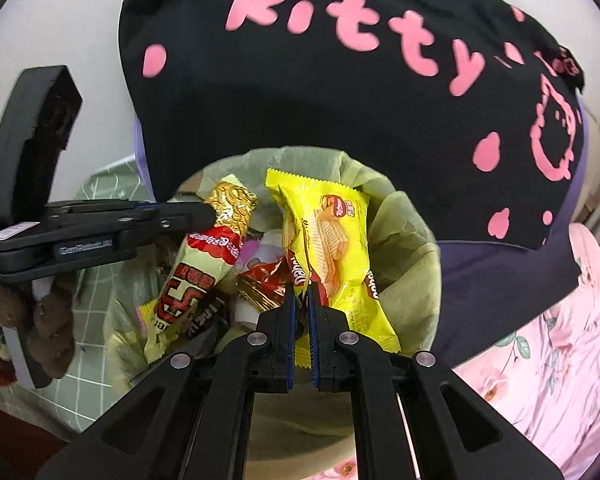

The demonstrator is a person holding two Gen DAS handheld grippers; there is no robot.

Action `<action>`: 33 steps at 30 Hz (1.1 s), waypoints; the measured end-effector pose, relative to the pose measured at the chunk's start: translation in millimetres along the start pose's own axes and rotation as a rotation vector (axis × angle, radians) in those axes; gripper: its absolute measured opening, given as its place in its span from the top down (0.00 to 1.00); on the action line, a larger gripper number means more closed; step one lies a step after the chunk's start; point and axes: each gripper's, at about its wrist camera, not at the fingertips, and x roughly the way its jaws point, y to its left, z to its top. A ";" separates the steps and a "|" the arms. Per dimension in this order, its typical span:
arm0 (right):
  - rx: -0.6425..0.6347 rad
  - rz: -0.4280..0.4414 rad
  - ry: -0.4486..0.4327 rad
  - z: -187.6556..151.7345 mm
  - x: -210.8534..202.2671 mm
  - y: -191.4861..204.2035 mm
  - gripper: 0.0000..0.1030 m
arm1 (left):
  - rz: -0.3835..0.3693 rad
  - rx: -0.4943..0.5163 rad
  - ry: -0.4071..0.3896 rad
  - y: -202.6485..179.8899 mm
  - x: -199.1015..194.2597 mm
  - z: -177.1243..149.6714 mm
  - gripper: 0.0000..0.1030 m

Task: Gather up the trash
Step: 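Open both tools to drop the stick and gold bag into the bin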

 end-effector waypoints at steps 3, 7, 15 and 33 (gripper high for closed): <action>-0.008 0.026 0.021 1.3 10.0 1.4 0.93 | -0.004 0.046 -0.007 -9.1 -8.2 -3.9 0.87; 0.007 0.077 0.028 0.5 11.8 4.5 0.93 | 0.023 0.076 -0.009 -12.2 -7.2 -5.6 0.87; 0.040 0.031 0.026 -9.7 2.5 -3.0 0.94 | 0.011 0.075 -0.015 -19.6 -4.4 3.6 0.87; 0.034 -0.001 -0.055 -16.6 -21.1 1.8 0.69 | -0.015 0.030 -0.043 -15.3 -50.2 2.7 0.73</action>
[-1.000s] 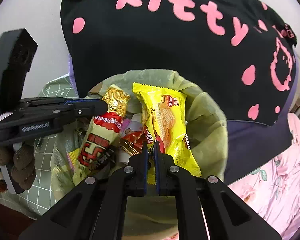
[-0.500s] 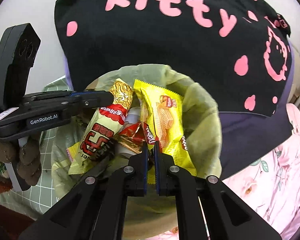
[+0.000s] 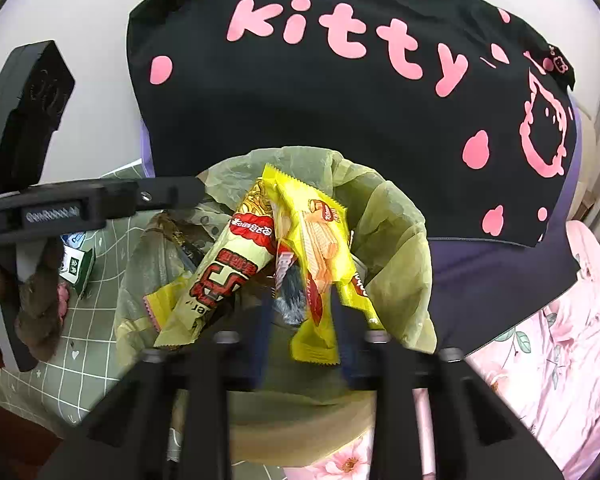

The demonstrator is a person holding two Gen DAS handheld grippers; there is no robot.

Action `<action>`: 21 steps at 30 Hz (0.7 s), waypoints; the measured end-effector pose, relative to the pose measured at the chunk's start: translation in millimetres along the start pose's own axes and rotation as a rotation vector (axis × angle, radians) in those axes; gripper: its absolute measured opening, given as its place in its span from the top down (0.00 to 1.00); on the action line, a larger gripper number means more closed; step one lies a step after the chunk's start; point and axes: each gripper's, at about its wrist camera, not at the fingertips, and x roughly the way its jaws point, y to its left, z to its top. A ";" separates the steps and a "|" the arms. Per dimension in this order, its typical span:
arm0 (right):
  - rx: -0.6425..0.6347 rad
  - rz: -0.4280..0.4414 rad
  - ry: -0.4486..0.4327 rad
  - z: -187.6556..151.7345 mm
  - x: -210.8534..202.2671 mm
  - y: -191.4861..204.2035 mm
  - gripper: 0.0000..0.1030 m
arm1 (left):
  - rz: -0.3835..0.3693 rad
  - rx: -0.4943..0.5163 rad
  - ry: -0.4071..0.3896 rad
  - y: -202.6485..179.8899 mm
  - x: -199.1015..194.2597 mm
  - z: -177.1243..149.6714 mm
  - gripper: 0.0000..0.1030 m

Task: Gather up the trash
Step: 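Open both tools to drop the stick and gold bag into the bin, then move both tools back to the table trash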

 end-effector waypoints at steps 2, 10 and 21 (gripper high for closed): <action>0.000 0.002 -0.007 0.4 -3.1 0.9 0.68 | 0.008 -0.013 -0.020 2.9 -11.7 -1.4 0.72; -0.056 -0.005 -0.102 17.8 -34.4 25.0 0.62 | 0.185 -0.060 -0.172 33.3 -93.8 -32.1 0.64; -0.258 0.264 -0.165 52.7 -0.3 143.6 0.63 | 0.580 -0.267 -0.242 137.4 -209.0 -120.6 0.63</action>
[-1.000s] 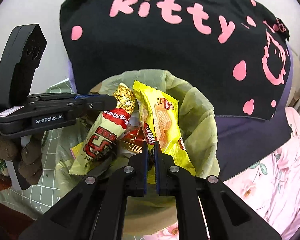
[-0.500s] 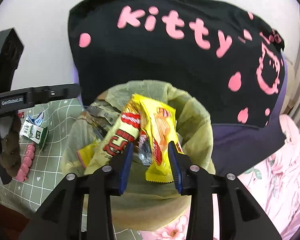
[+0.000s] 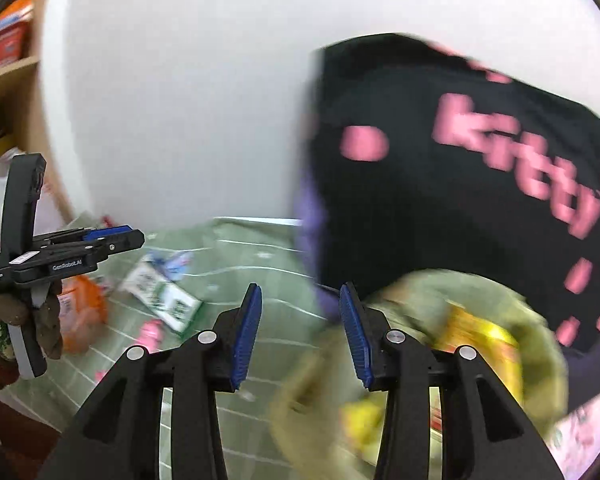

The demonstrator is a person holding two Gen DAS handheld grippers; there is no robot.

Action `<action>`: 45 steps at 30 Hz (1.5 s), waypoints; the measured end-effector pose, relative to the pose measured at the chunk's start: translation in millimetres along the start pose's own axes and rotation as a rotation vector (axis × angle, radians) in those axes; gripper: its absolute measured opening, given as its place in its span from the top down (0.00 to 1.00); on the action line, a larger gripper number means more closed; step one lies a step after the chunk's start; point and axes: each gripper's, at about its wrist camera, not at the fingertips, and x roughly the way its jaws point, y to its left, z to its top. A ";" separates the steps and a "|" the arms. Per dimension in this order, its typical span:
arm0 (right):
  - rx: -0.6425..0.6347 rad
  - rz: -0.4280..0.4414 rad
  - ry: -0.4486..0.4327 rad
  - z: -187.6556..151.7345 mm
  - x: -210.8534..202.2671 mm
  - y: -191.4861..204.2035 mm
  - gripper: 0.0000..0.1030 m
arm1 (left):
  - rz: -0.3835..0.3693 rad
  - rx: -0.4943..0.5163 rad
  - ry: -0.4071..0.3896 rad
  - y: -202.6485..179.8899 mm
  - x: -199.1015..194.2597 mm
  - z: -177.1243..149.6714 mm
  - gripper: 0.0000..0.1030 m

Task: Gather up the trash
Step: 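Move both tools back to the table trash, then grasp the red wrapper with the right tool while the left tool grasps the orange bag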

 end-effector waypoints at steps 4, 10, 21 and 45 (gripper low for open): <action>-0.049 0.116 0.011 15.6 38.0 44.1 0.63 | 0.148 -0.072 -0.003 61.0 -15.3 -12.3 0.62; -0.102 0.265 0.062 31.7 85.6 101.0 0.53 | 0.286 -0.175 -0.034 138.2 -44.7 -23.6 0.61; -0.531 0.456 0.113 72.0 200.9 263.2 0.54 | 0.317 -0.280 0.054 188.6 -68.5 -75.0 0.61; -0.691 0.532 0.261 90.5 282.6 339.8 0.75 | 0.245 -0.249 0.112 188.4 -79.4 -111.1 0.60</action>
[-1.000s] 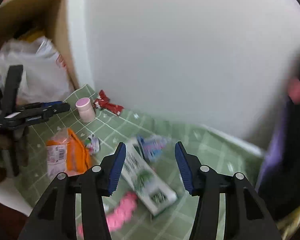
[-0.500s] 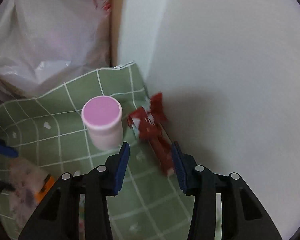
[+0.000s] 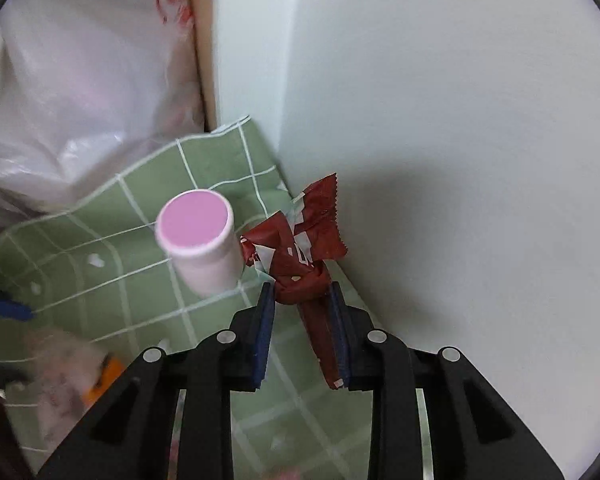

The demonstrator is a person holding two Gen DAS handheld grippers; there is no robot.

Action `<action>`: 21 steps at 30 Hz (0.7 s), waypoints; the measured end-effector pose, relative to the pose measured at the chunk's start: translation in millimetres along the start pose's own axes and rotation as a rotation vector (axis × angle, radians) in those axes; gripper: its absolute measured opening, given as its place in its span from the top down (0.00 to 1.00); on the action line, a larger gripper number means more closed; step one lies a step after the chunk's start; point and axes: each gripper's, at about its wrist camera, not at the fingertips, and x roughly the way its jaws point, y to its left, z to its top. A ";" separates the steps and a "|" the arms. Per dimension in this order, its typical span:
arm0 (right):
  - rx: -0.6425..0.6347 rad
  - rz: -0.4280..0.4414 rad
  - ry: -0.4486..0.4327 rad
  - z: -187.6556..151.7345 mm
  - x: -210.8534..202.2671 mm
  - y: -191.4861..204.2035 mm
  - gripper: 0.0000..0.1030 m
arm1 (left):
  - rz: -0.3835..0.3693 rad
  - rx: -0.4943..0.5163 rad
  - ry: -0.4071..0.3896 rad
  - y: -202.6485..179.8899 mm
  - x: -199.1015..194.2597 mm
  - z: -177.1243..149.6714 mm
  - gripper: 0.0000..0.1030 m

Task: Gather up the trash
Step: 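Grasp the red wrapper with the right tool while the left tool grasps the orange bag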

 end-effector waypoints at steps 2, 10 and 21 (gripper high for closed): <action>0.045 -0.031 -0.011 -16.5 -29.2 -2.4 0.75 | -0.003 -0.004 -0.005 -0.2 -0.4 0.1 0.59; 0.292 -0.147 -0.037 -100.7 -127.6 -19.8 0.75 | 0.055 -0.040 0.006 7.1 15.6 1.3 0.57; 0.509 -0.227 -0.062 -192.1 -185.2 -6.5 0.75 | -0.133 -0.019 0.114 -36.5 34.6 -10.9 0.57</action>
